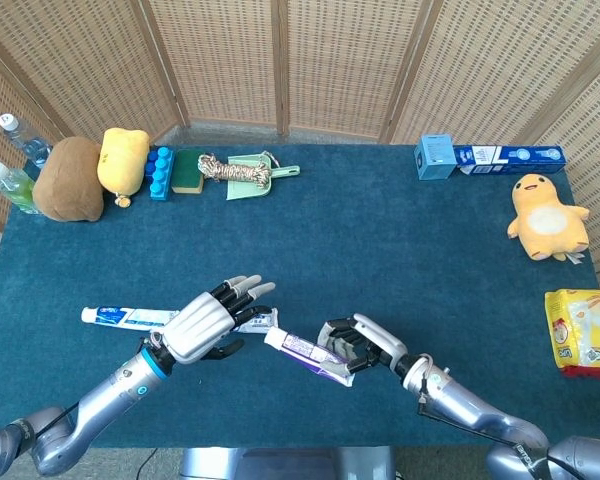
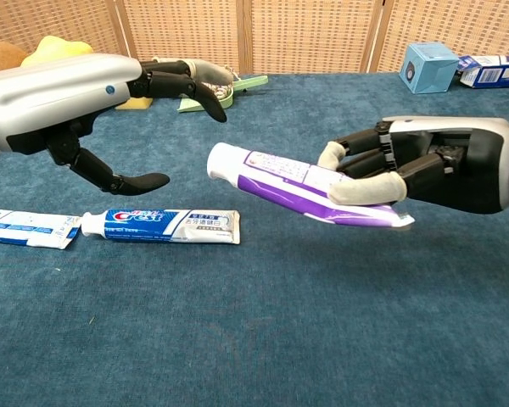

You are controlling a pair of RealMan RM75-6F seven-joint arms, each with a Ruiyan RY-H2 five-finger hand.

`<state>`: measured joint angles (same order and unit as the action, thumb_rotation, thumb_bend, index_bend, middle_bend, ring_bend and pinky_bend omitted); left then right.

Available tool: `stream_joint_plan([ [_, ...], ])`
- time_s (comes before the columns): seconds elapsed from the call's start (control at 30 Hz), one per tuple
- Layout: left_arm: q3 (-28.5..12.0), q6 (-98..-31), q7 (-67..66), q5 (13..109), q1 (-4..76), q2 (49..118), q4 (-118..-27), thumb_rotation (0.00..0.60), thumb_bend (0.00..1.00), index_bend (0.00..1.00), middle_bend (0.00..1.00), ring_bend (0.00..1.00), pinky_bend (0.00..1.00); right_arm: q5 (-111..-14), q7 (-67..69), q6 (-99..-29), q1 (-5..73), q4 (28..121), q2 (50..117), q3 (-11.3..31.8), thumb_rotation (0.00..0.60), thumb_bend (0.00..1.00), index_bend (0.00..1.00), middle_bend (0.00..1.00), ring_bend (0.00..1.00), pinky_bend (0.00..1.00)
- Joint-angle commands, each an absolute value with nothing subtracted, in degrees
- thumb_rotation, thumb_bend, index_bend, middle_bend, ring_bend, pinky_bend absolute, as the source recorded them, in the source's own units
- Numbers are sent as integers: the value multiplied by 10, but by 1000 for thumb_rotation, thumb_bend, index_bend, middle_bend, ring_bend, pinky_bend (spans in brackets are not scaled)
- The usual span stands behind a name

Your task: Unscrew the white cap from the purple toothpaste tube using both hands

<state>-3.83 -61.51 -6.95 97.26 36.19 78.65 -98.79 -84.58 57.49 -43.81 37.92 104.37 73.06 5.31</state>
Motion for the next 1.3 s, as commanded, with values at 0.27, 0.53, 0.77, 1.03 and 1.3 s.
stream_joint_plan([
  [0.27, -35, -619, -59, 966, 370, 801, -979, 600, 316, 238, 62, 0, 125, -837, 596, -422, 398, 1037, 745, 61, 600, 592, 868, 683, 696, 792],
  [0.53, -34, -625, -49, 964, 376, 813, -972, 600, 317, 273, 79, 0, 138, -835, 608, -416, 405, 1038, 750, 61, 600, 594, 867, 683, 697, 793],
  [0.77, -33, -623, -46, 958, 381, 819, -971, 600, 324, 313, 95, 9, 144, -835, 622, -412, 410, 1037, 752, 61, 600, 593, 868, 683, 698, 792],
  [1.03, -30, -629, -41, 959, 384, 822, -969, 600, 373, 358, 124, 27, 150, -839, 639, -411, 413, 1036, 750, 59, 600, 593, 867, 683, 700, 793],
  [1.3, -26, -630, -44, 959, 386, 820, -968, 600, 411, 376, 131, 32, 151, -845, 646, -410, 415, 1033, 749, 53, 600, 595, 867, 683, 701, 792],
])
